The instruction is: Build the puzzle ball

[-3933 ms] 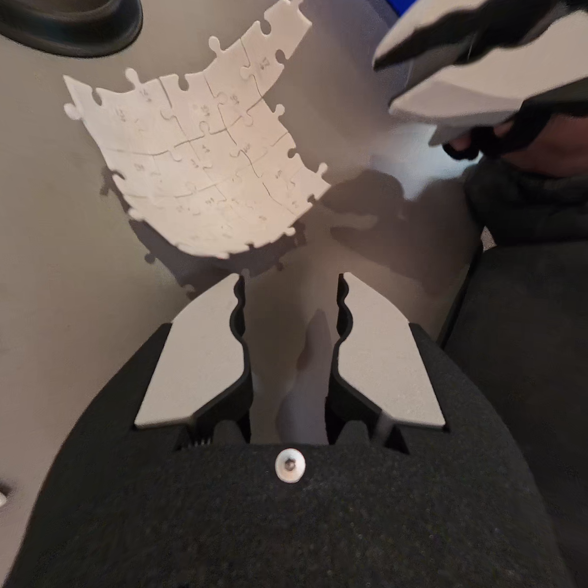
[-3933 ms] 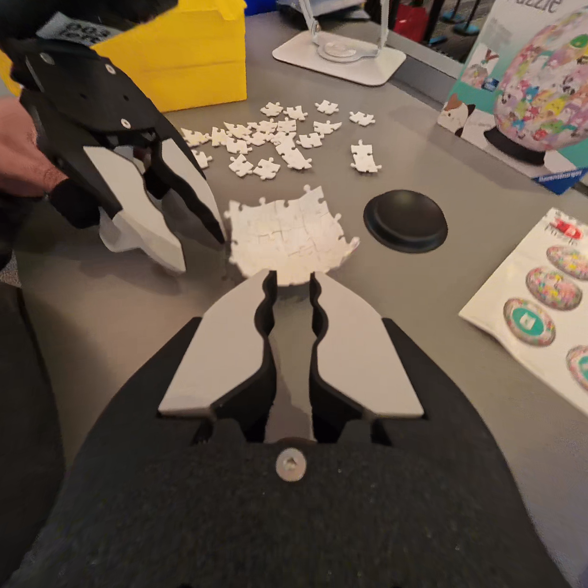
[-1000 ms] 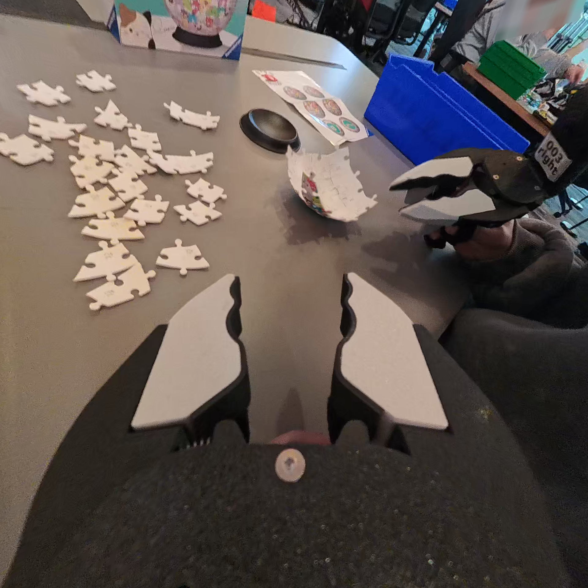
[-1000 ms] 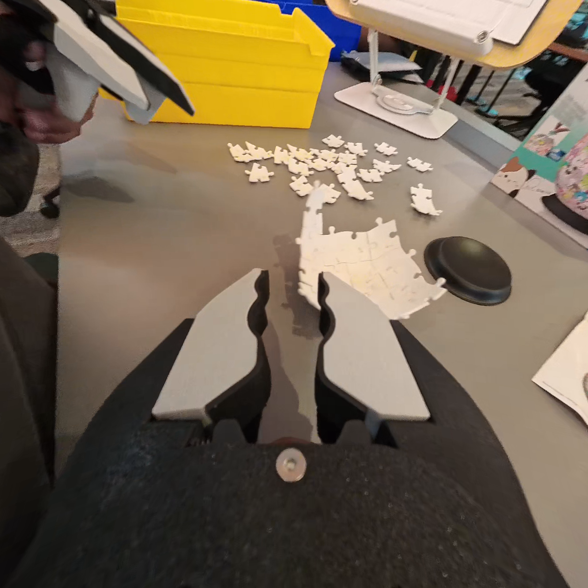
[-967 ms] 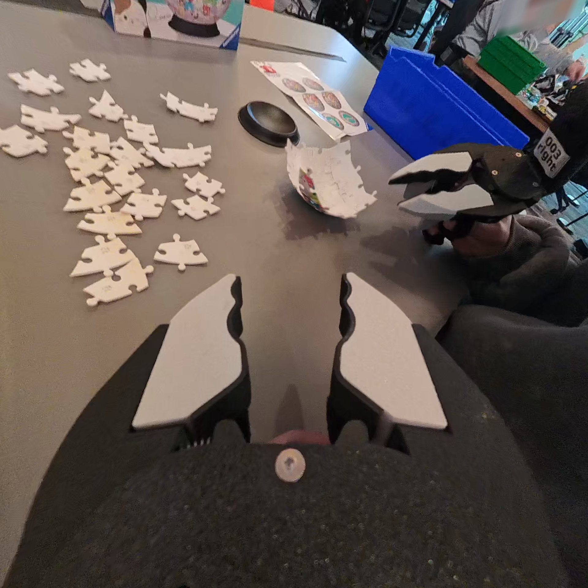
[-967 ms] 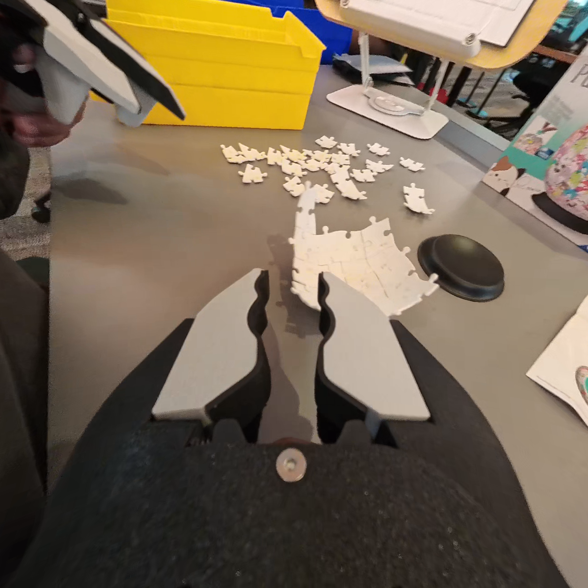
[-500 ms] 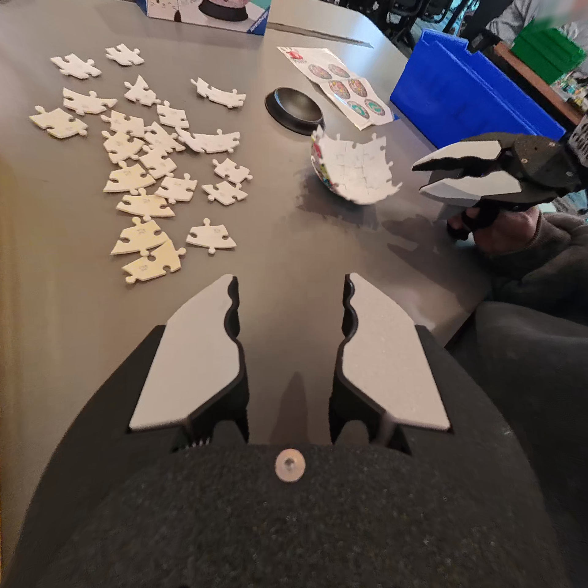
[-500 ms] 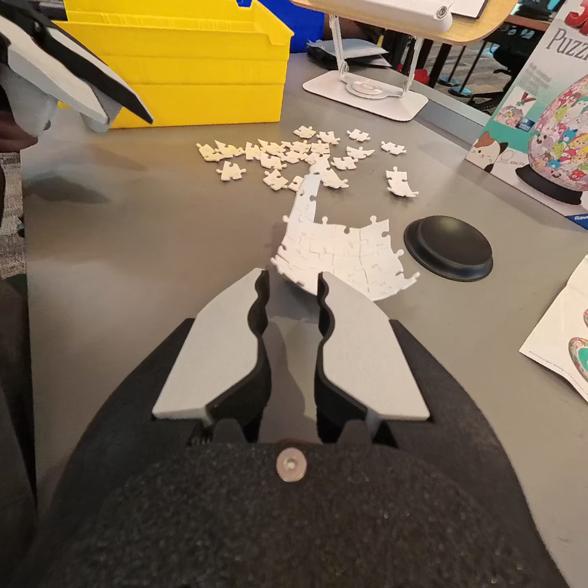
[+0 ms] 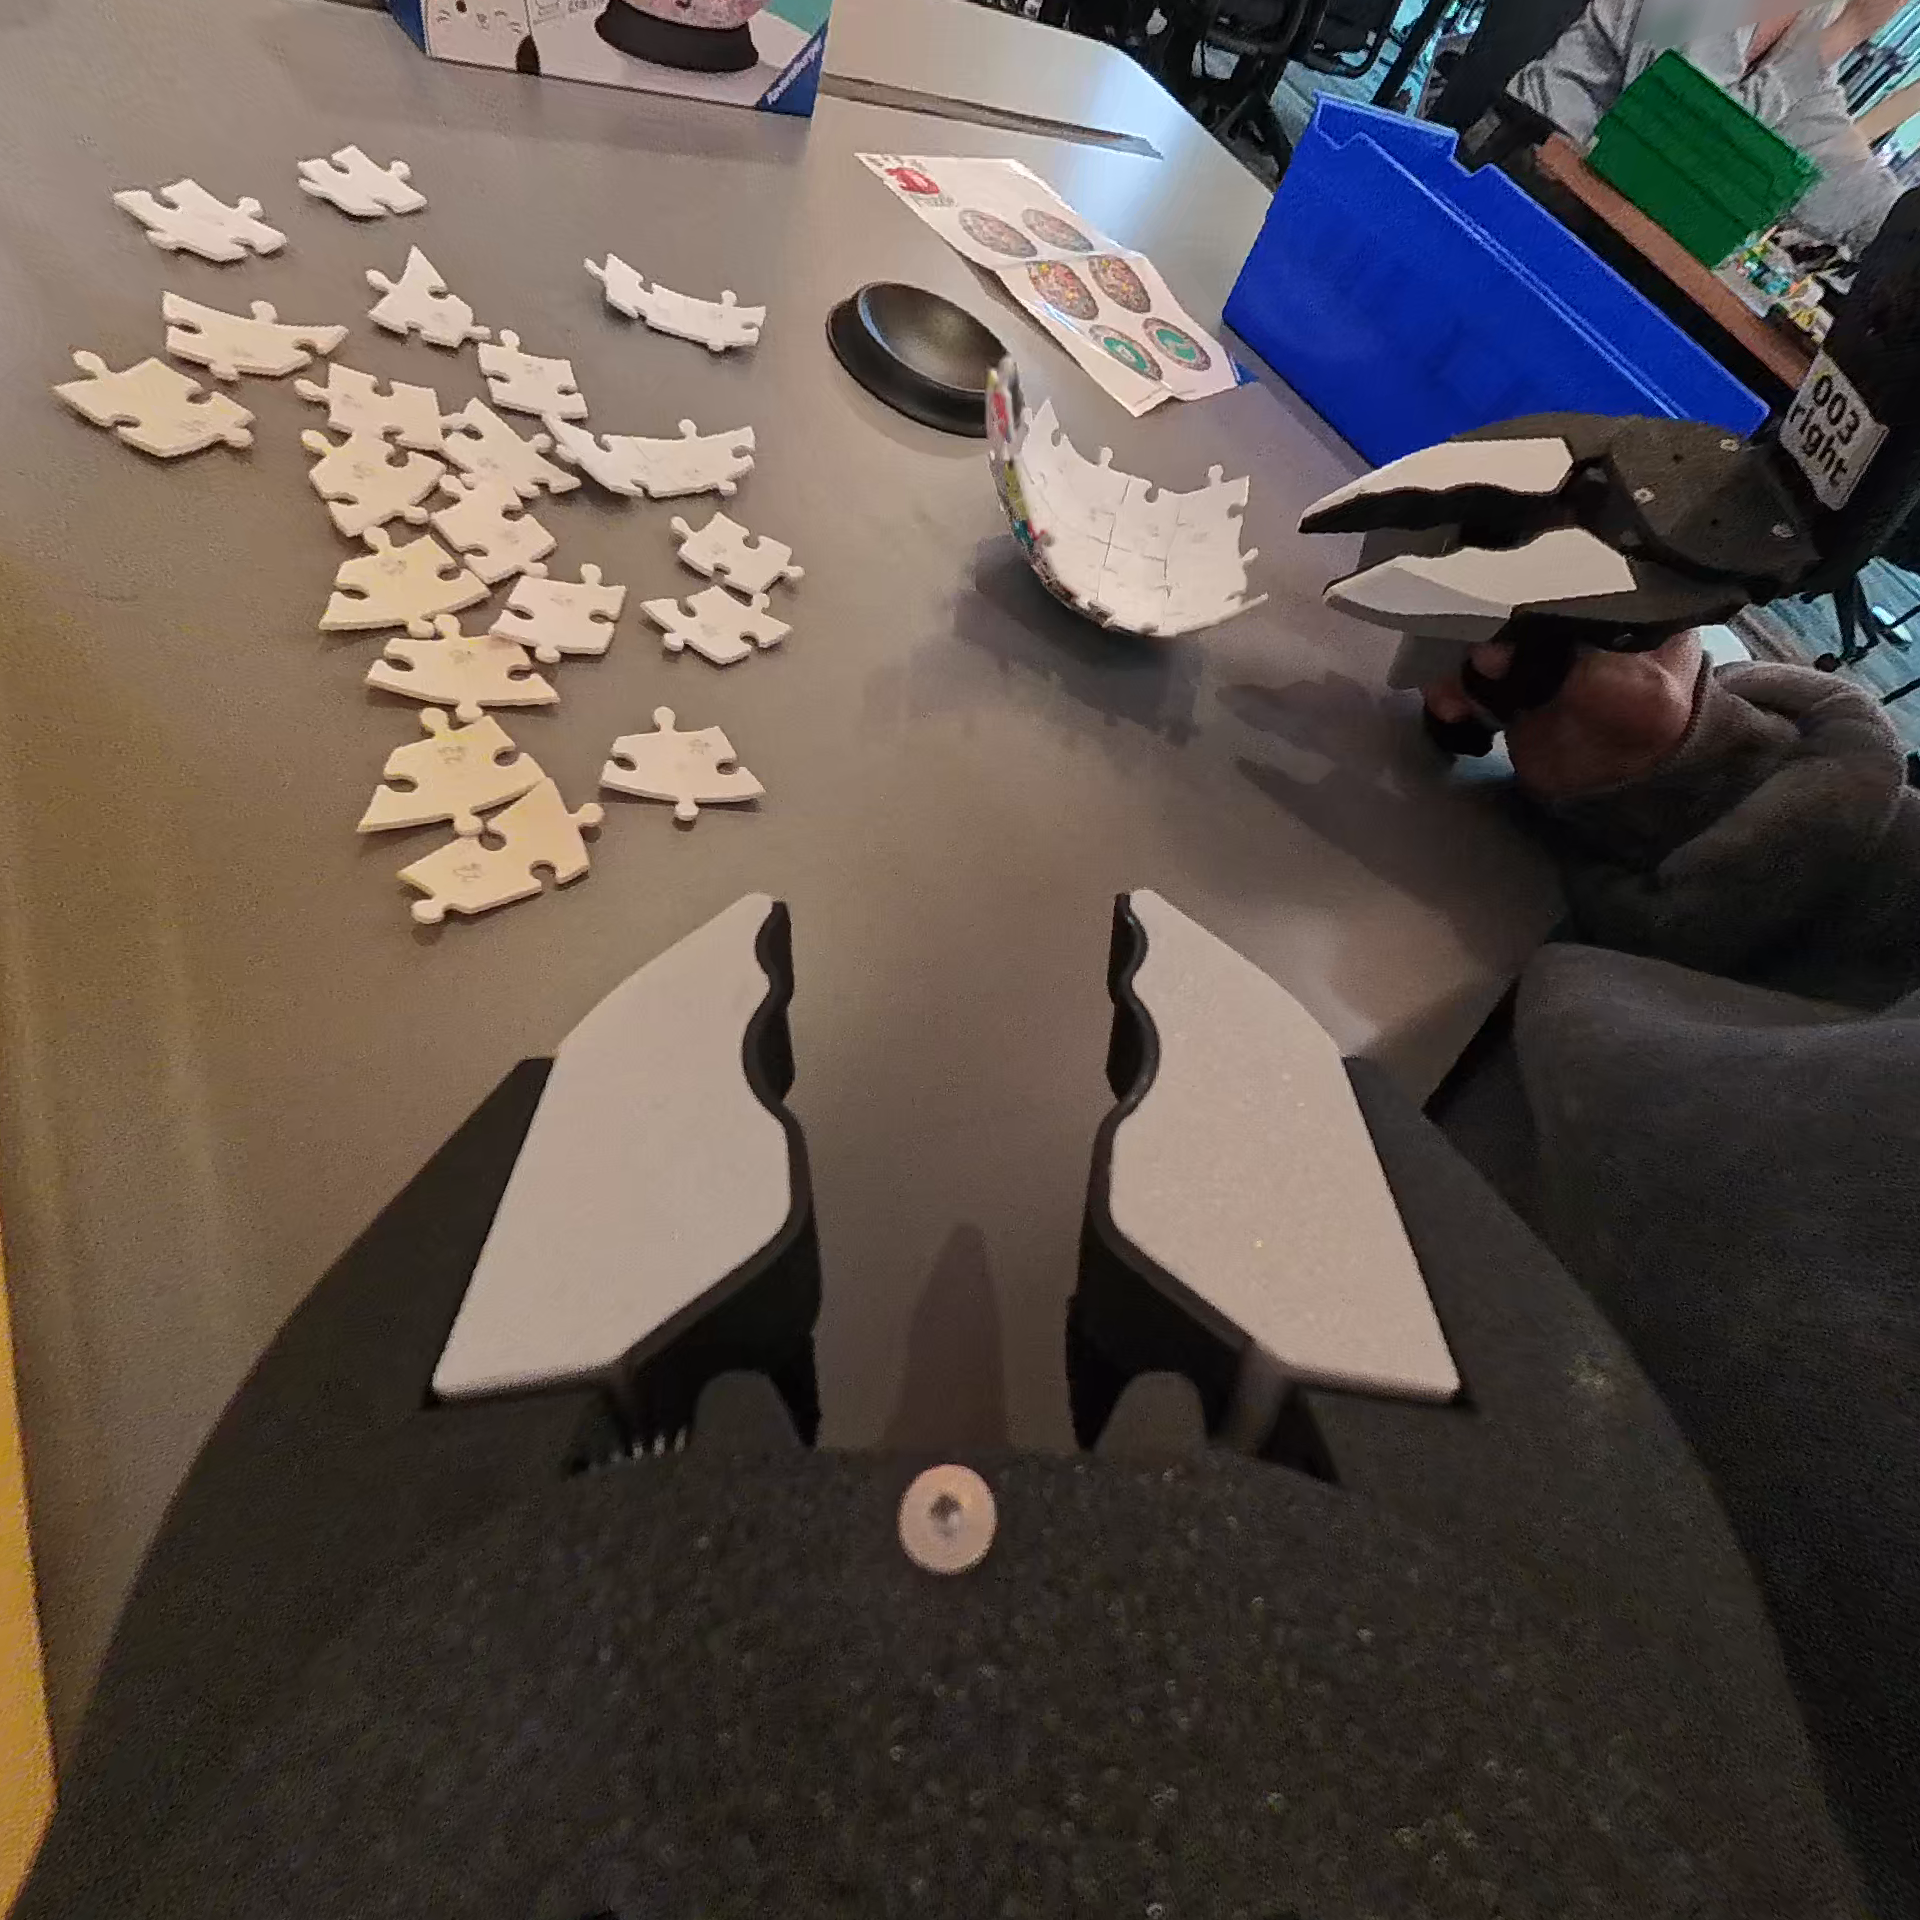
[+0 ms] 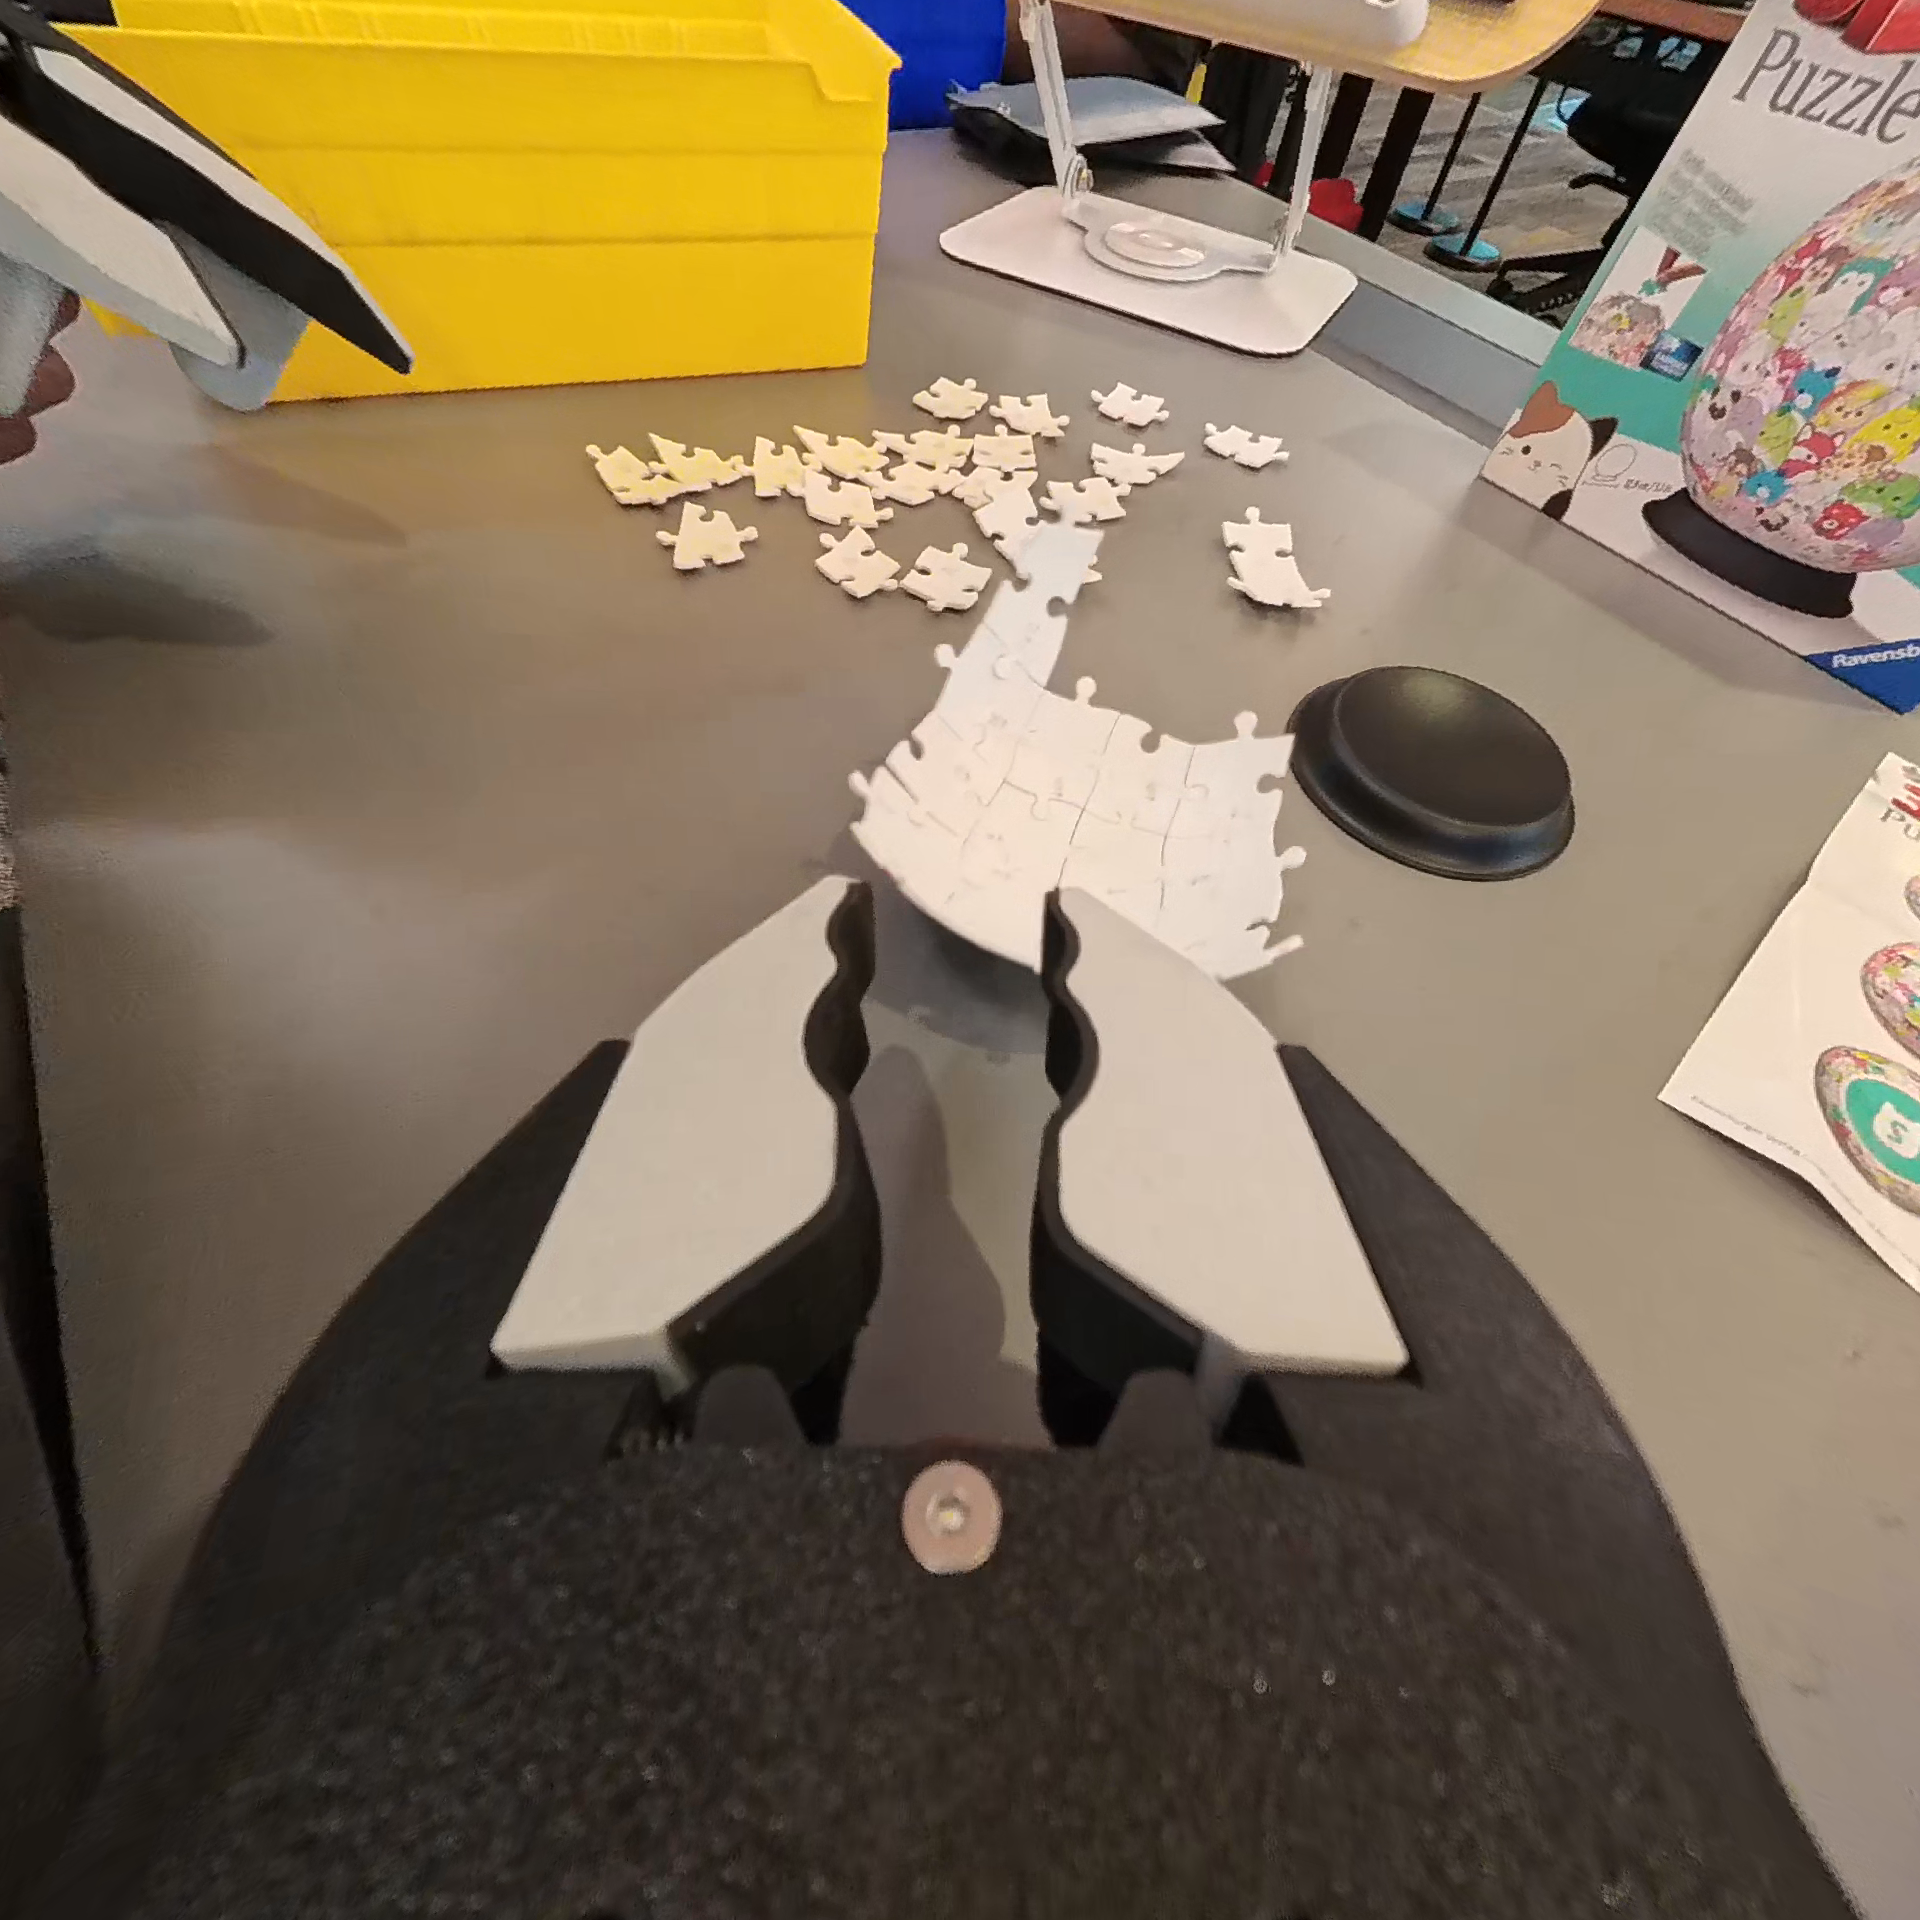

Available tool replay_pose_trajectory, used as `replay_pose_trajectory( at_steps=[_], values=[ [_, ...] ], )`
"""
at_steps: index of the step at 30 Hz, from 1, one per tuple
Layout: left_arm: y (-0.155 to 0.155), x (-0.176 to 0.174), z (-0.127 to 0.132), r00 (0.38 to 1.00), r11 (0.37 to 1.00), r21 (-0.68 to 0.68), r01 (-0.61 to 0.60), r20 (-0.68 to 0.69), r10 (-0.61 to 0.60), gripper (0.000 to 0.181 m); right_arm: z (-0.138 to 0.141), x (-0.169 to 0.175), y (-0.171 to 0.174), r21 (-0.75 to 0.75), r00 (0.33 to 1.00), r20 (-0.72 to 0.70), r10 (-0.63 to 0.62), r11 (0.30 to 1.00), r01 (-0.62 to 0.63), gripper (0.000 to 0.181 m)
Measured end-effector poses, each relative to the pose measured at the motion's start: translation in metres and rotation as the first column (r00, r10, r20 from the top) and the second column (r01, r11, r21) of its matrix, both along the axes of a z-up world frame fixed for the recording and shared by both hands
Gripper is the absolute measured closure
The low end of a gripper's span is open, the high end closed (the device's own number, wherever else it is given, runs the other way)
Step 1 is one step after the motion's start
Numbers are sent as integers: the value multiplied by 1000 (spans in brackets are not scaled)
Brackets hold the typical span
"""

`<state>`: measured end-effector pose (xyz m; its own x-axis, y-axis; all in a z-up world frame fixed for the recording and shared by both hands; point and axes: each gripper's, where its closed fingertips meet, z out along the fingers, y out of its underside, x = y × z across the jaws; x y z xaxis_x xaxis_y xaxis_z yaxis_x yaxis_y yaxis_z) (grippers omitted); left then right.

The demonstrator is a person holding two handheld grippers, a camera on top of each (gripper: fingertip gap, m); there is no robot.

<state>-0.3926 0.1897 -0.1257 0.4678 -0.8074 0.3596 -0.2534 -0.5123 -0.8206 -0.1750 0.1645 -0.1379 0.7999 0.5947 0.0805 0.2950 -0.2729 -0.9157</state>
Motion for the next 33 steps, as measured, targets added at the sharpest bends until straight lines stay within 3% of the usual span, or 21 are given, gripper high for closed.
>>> replay_pose_trajectory(
  at_steps=[33],
  values=[
    [-6,7,-5,999,999,-18,27,-34,-27,127,-7,-3,1,-43,1000,19,20,999,-19,153]
  ],
)
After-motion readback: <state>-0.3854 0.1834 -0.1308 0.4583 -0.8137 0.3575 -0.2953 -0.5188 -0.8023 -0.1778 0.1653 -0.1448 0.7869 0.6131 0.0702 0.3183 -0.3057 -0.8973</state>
